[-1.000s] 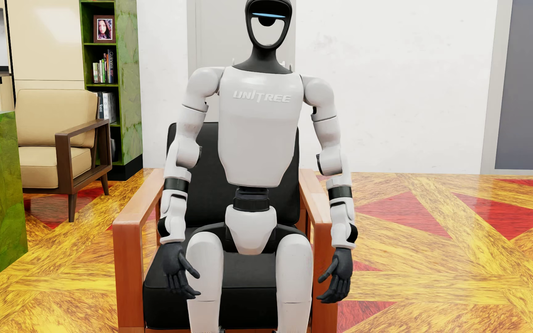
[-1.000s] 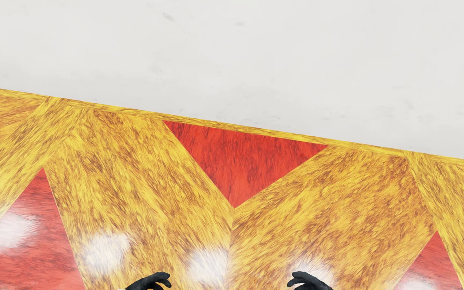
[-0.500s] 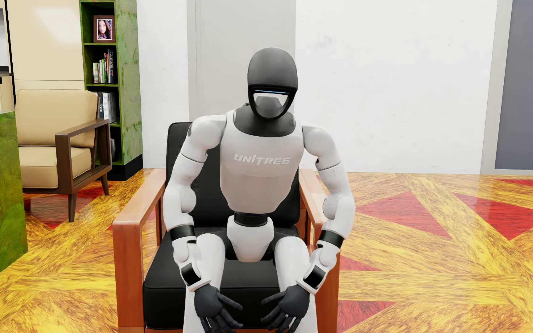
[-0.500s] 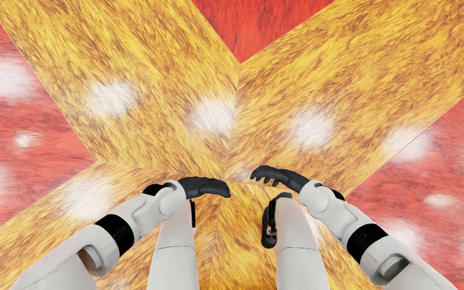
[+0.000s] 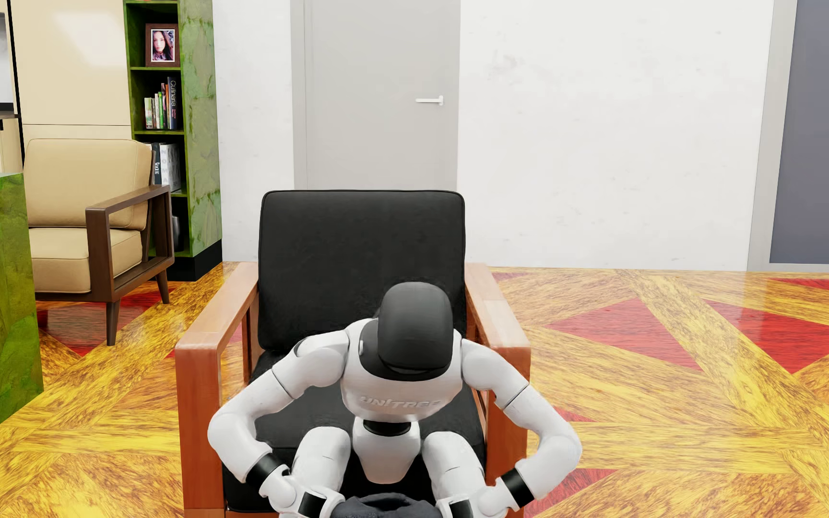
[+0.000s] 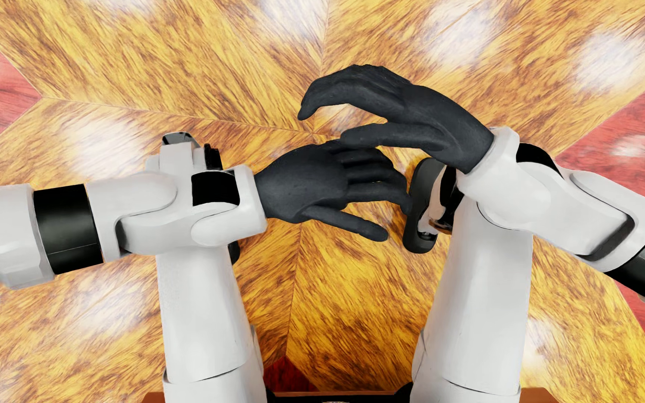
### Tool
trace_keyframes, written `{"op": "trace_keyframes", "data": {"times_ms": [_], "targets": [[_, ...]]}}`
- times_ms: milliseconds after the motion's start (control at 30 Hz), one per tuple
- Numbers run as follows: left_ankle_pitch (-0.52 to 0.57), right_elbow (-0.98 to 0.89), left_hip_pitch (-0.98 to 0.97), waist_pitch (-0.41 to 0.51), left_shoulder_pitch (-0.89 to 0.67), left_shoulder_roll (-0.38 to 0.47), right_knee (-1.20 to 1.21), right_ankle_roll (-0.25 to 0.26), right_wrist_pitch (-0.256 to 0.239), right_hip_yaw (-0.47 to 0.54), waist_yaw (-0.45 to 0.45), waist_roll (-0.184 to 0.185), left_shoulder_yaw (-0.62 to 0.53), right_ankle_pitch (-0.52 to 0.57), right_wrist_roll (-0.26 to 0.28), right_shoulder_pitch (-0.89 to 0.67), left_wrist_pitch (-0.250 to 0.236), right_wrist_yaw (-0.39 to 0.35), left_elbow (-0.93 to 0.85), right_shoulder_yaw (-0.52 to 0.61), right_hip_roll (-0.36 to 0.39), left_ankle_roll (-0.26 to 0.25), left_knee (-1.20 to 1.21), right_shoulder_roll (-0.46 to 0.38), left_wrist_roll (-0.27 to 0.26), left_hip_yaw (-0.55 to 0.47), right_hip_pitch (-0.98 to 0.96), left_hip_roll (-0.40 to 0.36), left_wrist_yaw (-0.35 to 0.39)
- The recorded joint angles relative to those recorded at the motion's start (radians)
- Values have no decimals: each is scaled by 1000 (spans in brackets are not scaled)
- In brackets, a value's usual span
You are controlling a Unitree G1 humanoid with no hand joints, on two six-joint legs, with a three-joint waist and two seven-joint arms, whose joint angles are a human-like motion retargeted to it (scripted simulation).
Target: Take a seat on the chair
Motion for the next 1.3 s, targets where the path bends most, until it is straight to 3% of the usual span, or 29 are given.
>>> {"op": "trace_keyframes", "data": {"times_ms": [133,233,367,433,467,533,600,633,667,700,767,833,867,900,933,967,1033,1100,1167,1233,1300], "targets": [[39,-81,-52,17,71,56,105,0,-18,26,-1,4,70,26,-1,87,-3,-44,-57,-87,-5,-11,99,-31,14,-21,-56,-8,51],[82,-21,6,-1,232,28,87,-11,2,14,1,4,217,106,-33,186,5,-1,9,-151,-3,-8,94,25,42,-20,8,1,-3],[105,162,127,-69,487,-113,90,-29,49,3,0,-2,463,126,-131,364,15,137,189,-296,3,15,100,203,106,-16,131,2,-181],[99,288,202,-117,640,-227,93,-39,57,-2,-1,-9,626,127,-194,481,11,157,320,-393,5,23,104,341,151,-8,199,8,-263],[98,347,230,-141,720,-281,90,-44,65,-4,0,-9,710,130,-204,538,22,136,381,-442,8,25,103,403,158,-4,225,12,-267],[104,464,268,-179,863,-374,78,-49,68,-6,-1,-6,863,136,-175,630,54,49,484,-539,13,30,94,511,126,2,266,12,-170],[115,594,297,-203,977,-450,67,-63,88,-9,-5,-8,977,144,-118,700,102,-57,587,-602,26,35,85,601,47,6,298,13,-67],[120,680,314,-212,1016,-487,64,-70,106,-8,-6,-11,1020,149,-79,729,132,-83,659,-623,31,33,80,637,0,7,314,12,-49],[124,781,329,-220,1042,-523,60,-80,136,-14,-4,-12,1061,149,-58,752,160,-68,754,-640,43,44,77,663,-56,16,335,16,-67],[128,900,346,-227,1051,-551,59,-91,177,-15,-4,-16,1091,150,-50,766,194,-9,868,-652,46,38,72,677,-113,17,351,14,-119],[130,1167,379,-241,1069,-577,60,-114,256,-22,-5,-21,1124,147,-96,771,263,174,1105,-634,48,35,68,681,-146,25,384,12,-250],[130,1386,405,-255,1113,-576,62,-130,270,-28,-7,-27,1130,143,-267,769,278,370,1289,-571,52,34,65,691,-79,32,408,14,-381],[128,1434,415,-264,1151,-576,63,-135,256,-30,-7,-31,1135,142,-380,787,274,449,1341,-532,56,34,64,712,-4,35,415,20,-464],[129,1459,420,-271,1196,-577,63,-136,244,-31,-7,-32,1140,142,-449,818,254,493,1354,-524,55,36,63,733,70,36,419,19,-538],[129,1468,425,-279,1248,-579,64,-134,246,-31,-7,-34,1158,142,-460,862,234,510,1349,-543,53,38,62,750,108,37,423,18,-597],[128,1470,427,-286,1302,-586,63,-132,251,-32,-7,-37,1179,141,-435,906,218,486,1338,-573,51,39,61,762,133,37,425,18,-614],[126,1431,430,-299,1401,-612,60,-124,249,-32,-7,-36,1233,144,-367,978,207,476,1308,-616,52,39,63,769,111,37,428,25,-634],[125,1369,439,-302,1451,-642,55,-115,232,-34,-8,-34,1251,146,-357,1004,199,483,1287,-627,51,42,63,774,117,35,440,29,-627],[124,1327,449,-302,1459,-659,52,-113,217,-37,-8,-35,1247,148,-364,989,202,480,1269,-613,50,44,63,782,100,36,451,34,-603],[124,1330,457,-305,1428,-645,50,-113,227,-38,-6,-37,1219,148,-346,959,188,459,1252,-589,52,45,63,794,129,37,460,36,-641],[124,1341,463,-304,1376,-622,49,-115,228,-38,-5,-39,1177,148,-332,924,185,414,1253,-573,53,46,62,801,134,38,467,35,-616]]}}
